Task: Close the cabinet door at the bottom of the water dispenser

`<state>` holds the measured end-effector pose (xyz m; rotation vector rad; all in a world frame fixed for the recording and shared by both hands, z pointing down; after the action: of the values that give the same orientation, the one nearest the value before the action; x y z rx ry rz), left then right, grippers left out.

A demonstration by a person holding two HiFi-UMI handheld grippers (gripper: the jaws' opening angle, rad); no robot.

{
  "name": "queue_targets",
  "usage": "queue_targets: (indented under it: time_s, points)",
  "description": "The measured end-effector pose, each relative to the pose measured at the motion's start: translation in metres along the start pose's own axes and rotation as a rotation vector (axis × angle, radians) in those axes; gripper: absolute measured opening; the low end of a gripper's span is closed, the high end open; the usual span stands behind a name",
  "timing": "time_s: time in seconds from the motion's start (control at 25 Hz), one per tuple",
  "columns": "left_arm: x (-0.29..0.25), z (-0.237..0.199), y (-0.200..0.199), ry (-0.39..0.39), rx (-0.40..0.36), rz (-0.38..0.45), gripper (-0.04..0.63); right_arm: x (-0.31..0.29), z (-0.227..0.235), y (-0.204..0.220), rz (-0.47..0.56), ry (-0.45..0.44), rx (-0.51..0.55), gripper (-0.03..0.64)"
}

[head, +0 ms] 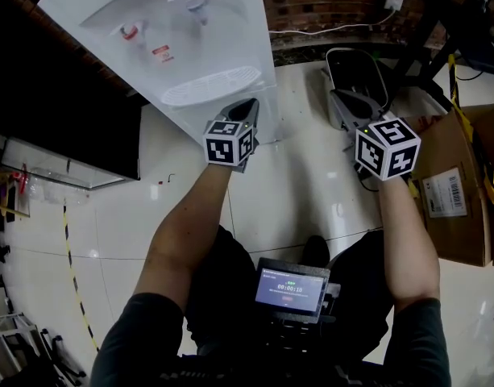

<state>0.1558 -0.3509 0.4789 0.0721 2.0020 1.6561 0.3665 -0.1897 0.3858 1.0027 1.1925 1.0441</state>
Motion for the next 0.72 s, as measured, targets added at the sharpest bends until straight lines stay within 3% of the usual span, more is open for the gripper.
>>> queue_targets:
  time_s: [0.4,0.6,0.72]
  points:
    - [0.000,-0.001,0.001,0.016,-0.002,0.000,0.032,-0.008,-0.009,-0.005,-0.001,-0.021,0.011,0.000]
    - [0.016,0.014,-0.010,0.148,-0.071,0.040,0.032,-0.002,-0.013,-0.003,-0.020,-0.030,0.031,0.000]
    - [0.037,0.026,-0.027,0.187,-0.054,0.095,0.032,-0.001,-0.017,-0.007,-0.013,-0.029,0.013,0.000]
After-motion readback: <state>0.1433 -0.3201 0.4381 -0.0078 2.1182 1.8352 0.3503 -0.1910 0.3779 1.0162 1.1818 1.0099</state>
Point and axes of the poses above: the fingertips, and each gripper's own axes: x backward along the fingers, z to its right, y out of its underside, the point moved 9 cm from there along x, backward along the fingers, and after that the axes turned 6 degrees about y, right-handed, at the moved point
